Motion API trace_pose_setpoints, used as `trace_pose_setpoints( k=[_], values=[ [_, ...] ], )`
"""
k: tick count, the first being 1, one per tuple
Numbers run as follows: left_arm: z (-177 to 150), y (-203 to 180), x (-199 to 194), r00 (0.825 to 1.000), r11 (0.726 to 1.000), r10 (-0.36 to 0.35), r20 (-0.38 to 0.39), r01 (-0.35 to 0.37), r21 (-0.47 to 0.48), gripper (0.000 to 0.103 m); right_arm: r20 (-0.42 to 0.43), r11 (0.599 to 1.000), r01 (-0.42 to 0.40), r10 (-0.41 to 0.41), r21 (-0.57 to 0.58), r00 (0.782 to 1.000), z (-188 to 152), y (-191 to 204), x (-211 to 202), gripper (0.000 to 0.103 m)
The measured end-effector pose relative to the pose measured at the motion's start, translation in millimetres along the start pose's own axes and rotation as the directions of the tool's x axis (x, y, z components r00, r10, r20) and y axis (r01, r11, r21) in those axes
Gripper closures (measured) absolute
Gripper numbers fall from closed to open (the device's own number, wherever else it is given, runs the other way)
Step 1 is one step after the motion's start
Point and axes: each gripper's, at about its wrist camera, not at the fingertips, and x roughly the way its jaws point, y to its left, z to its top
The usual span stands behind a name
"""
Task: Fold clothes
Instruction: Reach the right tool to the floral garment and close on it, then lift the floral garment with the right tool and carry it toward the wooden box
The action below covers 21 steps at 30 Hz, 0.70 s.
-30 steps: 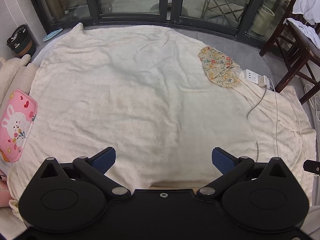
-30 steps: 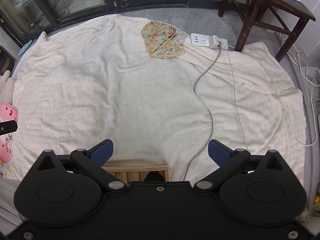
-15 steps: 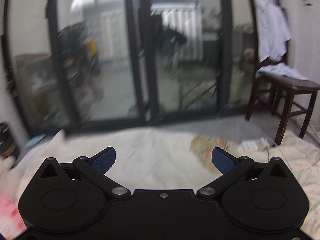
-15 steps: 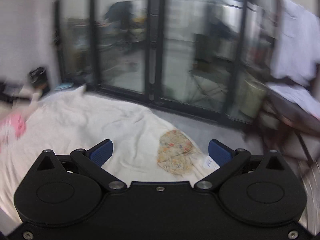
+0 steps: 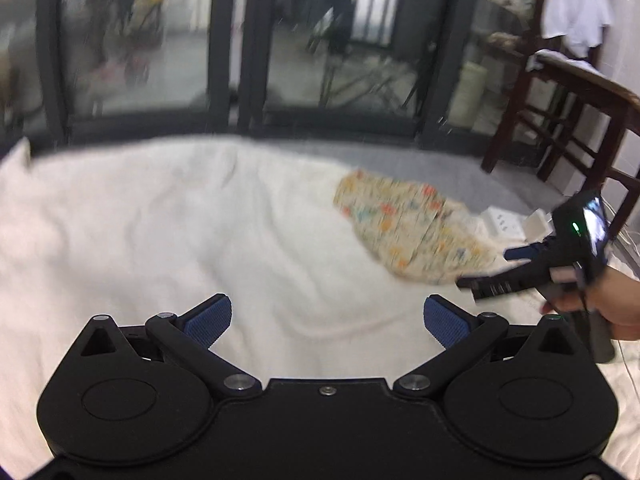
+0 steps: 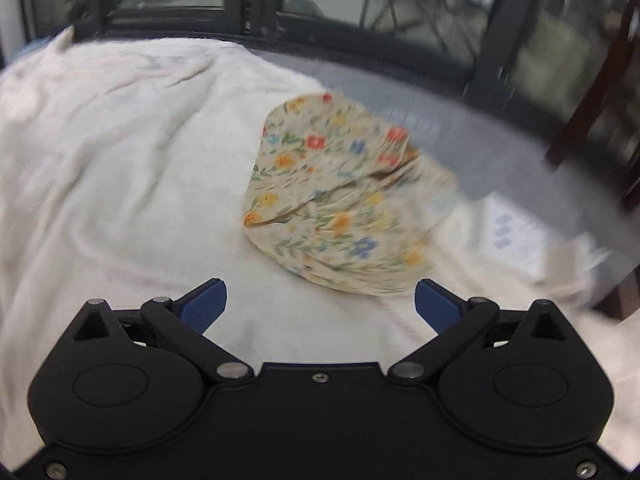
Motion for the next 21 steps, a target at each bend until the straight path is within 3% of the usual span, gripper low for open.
trace_pose_setpoints(
  k=[2,5,7,9,11,13,14,16,17,18,19,20,21],
  values=[
    [-7,4,4,1.0,0.999,-0.012,-0.005,0.012,0.045,0.0,-0.003,0.999,0.024,-0.024,0.022,1.0,0,-5,26,0.005],
    [-14,6,10,1.0,0.99,-0.025,-0.017,0.027,0.135,0.0,-0.029,0.995,0.052,-0.05,0.081,0.998,4,-18,60,0.035],
    [-17,11,12,0.999,0.985,-0.028,-0.022,0.032,0.17,0.0,-0.076,0.99,0.038,-0.028,0.139,0.997,5,-27,78,0.073],
    [-21,11,17,0.999,0.986,-0.03,-0.015,0.032,0.166,0.0,-0.083,0.98,0.002,0.015,0.198,0.996,2,-32,81,0.1],
    [-25,11,22,0.999,0.986,-0.038,-0.006,0.038,0.16,0.0,-0.057,0.967,-0.053,0.069,0.249,0.996,-3,-33,72,0.1],
    [-29,10,27,0.999,0.983,-0.051,0.01,0.048,0.179,0.0,0.023,0.967,-0.138,0.136,0.215,0.99,-4,-16,38,0.1],
    [-28,5,33,0.999,0.979,-0.046,0.019,0.041,0.202,0.0,0.047,0.973,-0.162,0.156,0.166,0.987,-3,-3,23,0.1],
    [-25,3,35,0.998,0.963,-0.049,0.037,0.037,0.268,0.0,0.085,0.972,-0.229,0.233,-0.055,0.969,-11,41,-28,0.101],
    [-22,9,32,0.998,0.963,-0.06,0.033,0.049,0.267,0.0,0.086,0.947,-0.253,0.273,-0.198,0.958,-19,65,-54,0.101],
    [-20,15,29,0.997,0.964,-0.073,0.026,0.064,0.259,0.0,0.064,0.879,-0.277,0.325,-0.388,0.944,-34,96,-84,0.101],
    [-16,21,26,0.996,0.97,-0.093,0.012,0.088,0.229,0.0,0.02,0.816,-0.334,0.388,-0.471,0.921,-48,114,-105,0.101],
    [-12,28,24,0.993,0.973,-0.115,0.0,0.113,0.2,0.0,-0.051,0.739,-0.412,0.458,-0.533,0.888,-64,132,-126,0.101],
    [-9,33,23,0.991,0.975,-0.135,-0.01,0.135,0.175,0.0,-0.168,0.653,-0.534,0.537,-0.537,0.827,-83,150,-145,0.101]
  ],
)
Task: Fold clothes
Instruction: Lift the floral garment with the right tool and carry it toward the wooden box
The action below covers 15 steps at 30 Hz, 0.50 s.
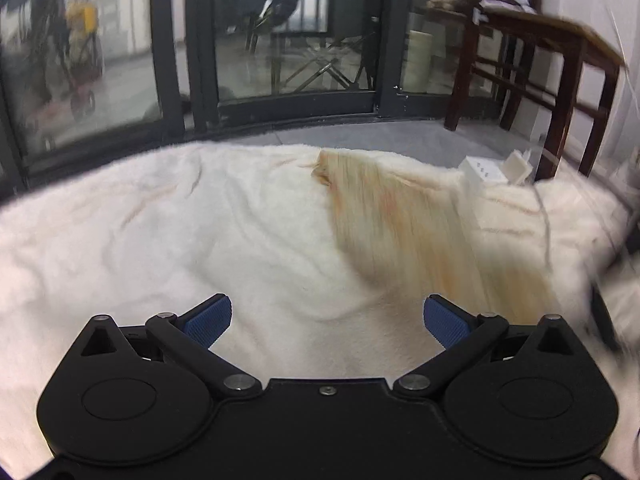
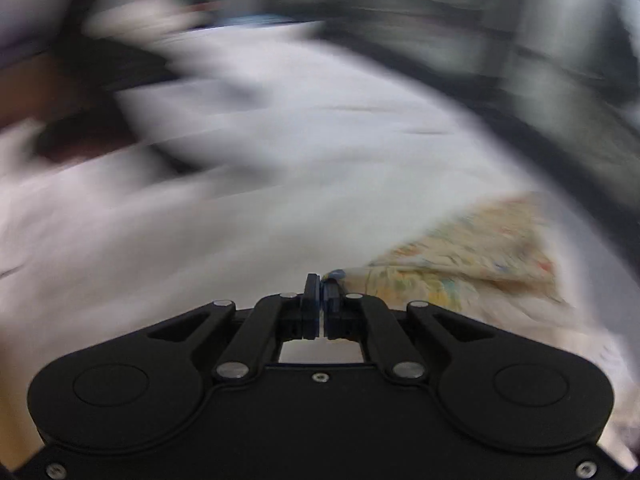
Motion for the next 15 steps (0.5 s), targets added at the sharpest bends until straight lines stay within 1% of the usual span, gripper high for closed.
trace_pose_setpoints(
  k=[1,2,3,4,5,6,7,8,9,10,11,12,13,14,15],
  values=[
    [1,1,0,1.0,1.0,-0.014,-0.003,0.014,-0.012,0.0,-0.037,0.996,-0.085,0.085,-0.011,0.996,-4,20,0,0.098],
    [3,1,2,1.0,0.999,-0.028,-0.009,0.028,-0.021,0.0,-0.072,0.986,-0.169,0.168,-0.012,0.983,-10,39,1,0.095],
    [4,-4,8,0.999,0.999,-0.045,-0.026,0.044,-0.02,0.0,-0.102,0.969,-0.246,0.246,0.006,0.964,-17,51,4,0.081],
    [3,-6,11,0.997,0.998,-0.061,-0.043,0.06,-0.014,0.0,-0.13,0.946,-0.322,0.322,0.027,0.938,-24,64,6,0.069],
    [1,-8,13,0.996,0.997,-0.075,-0.057,0.075,-0.004,0.0,-0.144,0.928,-0.369,0.373,0.057,0.917,-32,72,7,0.067],
    [-1,-14,19,0.992,0.995,-0.094,-0.085,0.097,0.022,0.0,-0.125,0.935,-0.34,0.351,0.105,0.928,-40,67,6,0.059],
    [-4,-20,24,0.989,0.993,-0.1,-0.107,0.106,0.058,0.0,-0.104,0.941,-0.308,0.323,0.143,0.941,-43,58,3,0.043],
    [-9,-25,28,0.989,0.989,-0.096,-0.115,0.108,0.101,0.0,-0.076,0.946,-0.263,0.281,0.19,0.957,-47,45,-1,0.039],
    [-13,-30,31,0.988,0.984,-0.091,-0.123,0.109,0.144,0.0,-0.029,0.947,-0.183,0.198,0.265,0.98,-51,19,-8,0.037],
    [-17,-35,35,0.988,0.977,-0.085,-0.13,0.108,0.182,0.0,0.004,0.937,-0.116,0.121,0.328,0.993,-54,-3,-13,0.036],
    [-19,-39,40,0.988,0.974,-0.071,-0.135,0.098,0.202,0.0,0.011,0.929,-0.071,0.071,0.363,0.997,-54,-19,-10,0.036],
    [-21,-42,45,0.989,0.971,-0.058,-0.139,0.088,0.223,0.0,0.01,0.91,-0.004,0.0,0.415,1.0,-53,-44,-5,0.036],
    [-23,-45,49,0.988,0.969,-0.042,-0.146,0.076,0.237,0.0,0.004,0.883,0.062,-0.072,0.465,0.997,-52,-69,0,0.036],
    [-25,-47,51,0.987,0.971,-0.022,-0.159,0.059,0.23,0.0,-0.004,0.849,0.116,-0.133,0.516,0.991,-50,-97,8,0.036],
    [-26,-48,51,0.985,0.974,-0.007,-0.171,0.045,0.222,0.0,-0.009,0.811,0.138,-0.162,0.568,0.987,-45,-127,24,0.036]
  ],
)
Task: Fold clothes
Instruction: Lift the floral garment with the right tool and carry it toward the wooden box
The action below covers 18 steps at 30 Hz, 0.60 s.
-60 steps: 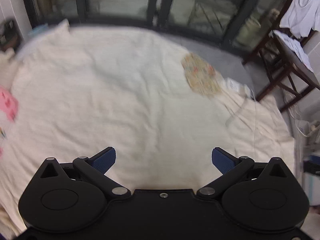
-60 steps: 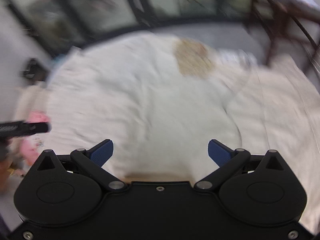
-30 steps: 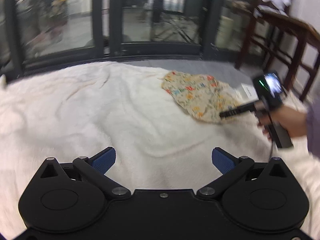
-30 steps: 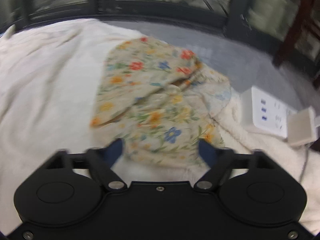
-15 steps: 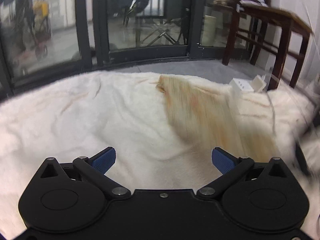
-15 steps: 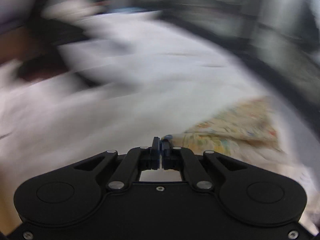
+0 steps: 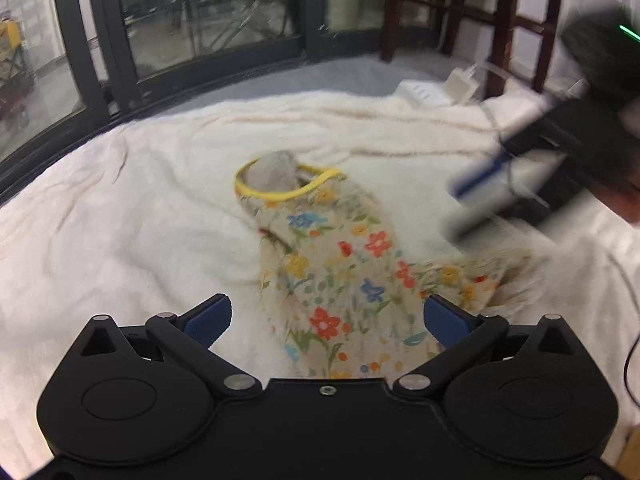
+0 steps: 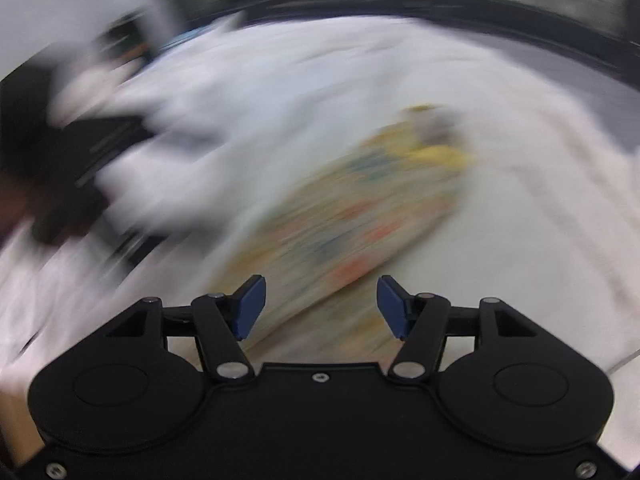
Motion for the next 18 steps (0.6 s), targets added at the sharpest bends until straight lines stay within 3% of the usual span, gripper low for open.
trace_pose_setpoints(
  k=[3,5,6,7,8,10,11,12,13,14,16,17,18],
  values=[
    [-3,-1,-19,1.0,1.0,-0.017,0.011,0.017,-0.007,0.0,0.0,0.992,0.034,-0.034,0.125,0.999,26,-25,40,0.036],
    [-11,2,-32,1.0,1.0,0.0,0.017,0.0,0.008,0.0,-0.052,0.966,0.125,-0.116,0.228,0.992,38,-37,70,0.037],
    [-15,4,-37,1.0,1.0,0.012,0.017,-0.012,0.018,0.0,-0.079,0.946,0.162,-0.145,0.28,0.986,42,-44,84,0.052],
    [-18,5,-42,1.0,0.999,0.023,0.018,-0.024,0.027,0.0,-0.089,0.933,0.163,-0.142,0.32,0.986,44,-47,91,0.089],
    [-21,6,-45,0.999,0.999,0.038,0.016,-0.039,0.037,0.0,-0.068,0.941,0.149,-0.135,0.303,0.989,46,-42,90,0.102],
    [-31,14,-57,0.997,0.994,0.08,0.022,-0.081,0.069,0.0,-0.007,0.978,0.106,-0.106,0.18,0.994,48,-19,75,0.101],
    [-34,17,-62,0.996,0.993,0.083,0.034,-0.085,0.077,0.0,0.027,0.995,0.085,-0.087,0.059,0.996,46,1,59,0.101],
    [-36,20,-68,0.995,0.992,0.085,0.045,-0.089,0.086,0.0,0.057,0.985,0.08,-0.072,-0.152,0.996,40,33,35,0.101],
    [-38,21,-73,0.995,0.99,0.083,0.058,-0.089,0.108,0.0,0.084,0.928,0.084,-0.057,-0.362,0.995,30,65,10,0.101],
    [-40,16,-78,0.995,0.981,0.064,0.072,-0.076,0.178,0.0,0.112,0.816,0.108,-0.054,-0.568,0.992,10,97,-14,0.101],
    [-45,3,-88,0.995,0.945,0.022,0.098,-0.053,0.324,0.0,0.137,0.509,0.129,-0.022,-0.851,0.99,-38,150,-55,0.101],
    [-51,-7,-91,0.994,0.903,0.0,0.106,-0.046,0.427,0.0,0.134,0.353,0.126,-0.002,-0.927,0.991,-63,170,-71,0.101],
    [-57,-16,-91,0.994,0.858,-0.008,0.105,-0.047,0.511,0.0,0.113,0.252,0.105,0.016,-0.962,0.993,-84,183,-80,0.101]
  ],
)
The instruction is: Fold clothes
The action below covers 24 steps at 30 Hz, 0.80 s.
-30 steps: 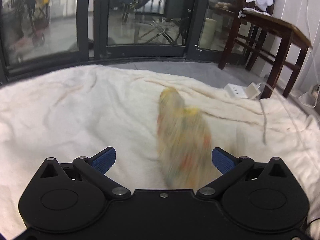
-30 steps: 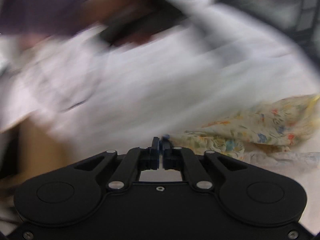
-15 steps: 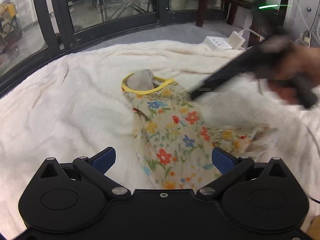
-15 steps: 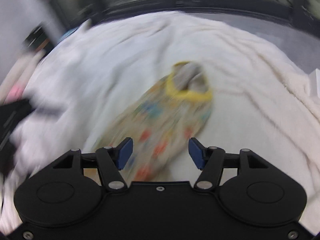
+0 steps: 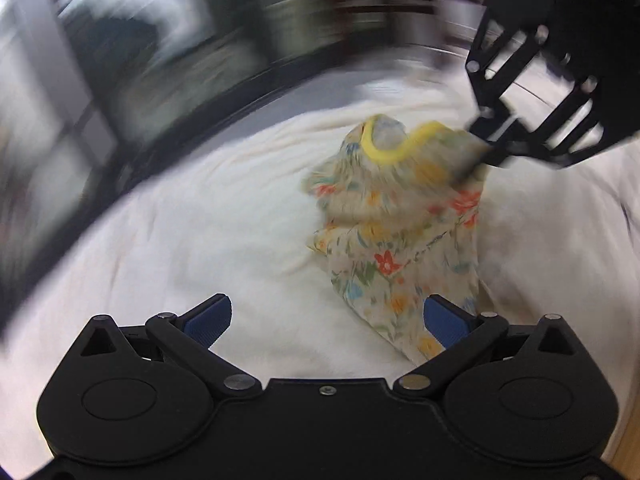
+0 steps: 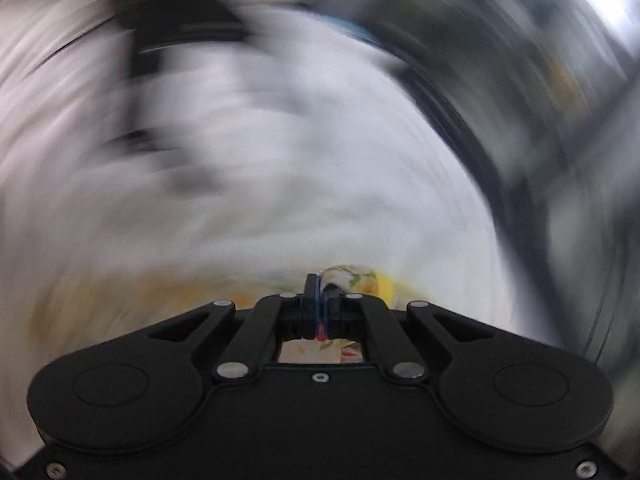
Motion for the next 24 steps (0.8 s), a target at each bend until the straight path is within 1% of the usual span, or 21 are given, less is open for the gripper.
trace_pose_setpoints(
  k=[1,3,4,5,6,7,8,9,10,11,12,13,14,15,16,17,18,20,22,23,24],
  values=[
    [-1,-21,-2,1.0,0.987,-0.007,-0.007,0.008,0.163,0.0,0.009,0.994,-0.042,0.044,-0.104,0.999,5,26,-12,0.101],
    [-6,-47,-2,1.0,0.939,-0.013,-0.021,0.019,0.343,0.0,0.011,0.95,-0.122,0.131,-0.288,0.991,13,76,-33,0.101],
    [-9,-61,-1,0.999,0.904,-0.021,-0.028,0.031,0.427,0.0,0.0,0.938,-0.161,0.169,-0.308,0.986,13,91,-35,0.101],
    [-10,-69,-1,0.999,0.887,-0.028,-0.029,0.039,0.461,0.0,-0.018,0.927,-0.205,0.21,-0.314,0.978,12,106,-36,0.101],
    [-9,-72,-1,0.999,0.883,-0.034,-0.032,0.045,0.466,0.0,-0.05,0.924,-0.255,0.252,-0.284,0.967,10,119,-35,0.101],
    [-9,-76,0,0.999,0.88,-0.04,-0.034,0.051,0.472,0.0,-0.077,0.92,-0.286,0.275,-0.269,0.958,8,127,-35,0.094],
    [-8,-79,0,0.998,0.879,-0.044,-0.035,0.055,0.473,0.0,-0.11,0.918,-0.321,0.303,-0.233,0.947,6,133,-36,0.087],
    [-6,-79,1,0.999,0.89,-0.04,-0.031,0.05,0.454,0.0,-0.144,0.92,-0.366,0.346,-0.142,0.927,3,135,-38,0.067],
    [-4,-79,2,0.999,0.899,-0.038,-0.028,0.046,0.436,0.0,-0.139,0.919,-0.393,0.384,-0.045,0.913,0,129,-40,0.046],
    [-4,-78,3,0.999,0.907,-0.036,-0.03,0.045,0.418,0.0,-0.115,0.908,-0.41,0.418,0.086,0.901,-7,118,-42,0.035],
    [-4,-76,4,0.999,0.921,-0.033,-0.034,0.044,0.388,0.0,-0.088,0.883,-0.419,0.444,0.21,0.892,-14,108,-45,0.032],
    [-4,-75,6,0.999,0.929,-0.029,-0.037,0.041,0.368,0.0,-0.064,0.854,-0.414,0.454,0.316,0.888,-22,97,-46,0.032],
    [-3,-75,7,0.999,0.932,-0.026,-0.038,0.038,0.361,0.0,-0.033,0.801,-0.404,0.465,0.443,0.885,-31,85,-46,0.032],
    [-3,-75,9,0.999,0.935,-0.023,-0.038,0.035,0.353,0.0,0.012,0.683,-0.371,0.469,0.629,0.883,-50,63,-41,0.032],
    [-2,-76,10,0.999,0.937,-0.02,-0.038,0.032,0.348,0.0,0.03,0.558,-0.311,0.454,0.77,0.89,-70,47,-34,0.032],
    [0,-78,10,0.999,0.937,-0.019,-0.036,0.03,0.349,0.0,0.01,0.494,-0.253,0.443,0.832,0.897,-81,40,-27,0.032],
    [3,-79,12,0.999,0.936,-0.022,-0.037,0.033,0.35,0.0,-0.028,0.416,-0.173,0.434,0.893,0.901,-100,33,-16,0.032],
    [6,-84,12,0.999,0.932,-0.028,-0.039,0.04,0.36,0.0,-0.051,0.334,-0.111,0.442,0.936,0.896,-123,32,3,0.041],
    [10,-91,12,0.999,0.92,-0.037,-0.035,0.048,0.39,0.0,-0.038,0.242,-0.08,0.449,0.967,0.893,-144,36,21,0.088],
    [11,-92,11,0.999,0.917,-0.039,-0.036,0.05,0.396,0.0,-0.038,0.231,-0.072,0.436,0.97,0.899,-143,35,20,0.098],
    [12,-93,9,0.998,0.913,-0.042,-0.035,0.053,0.404,0.0,-0.036,0.237,-0.066,0.403,0.969,0.914,-141,31,17,0.098]
  ],
)
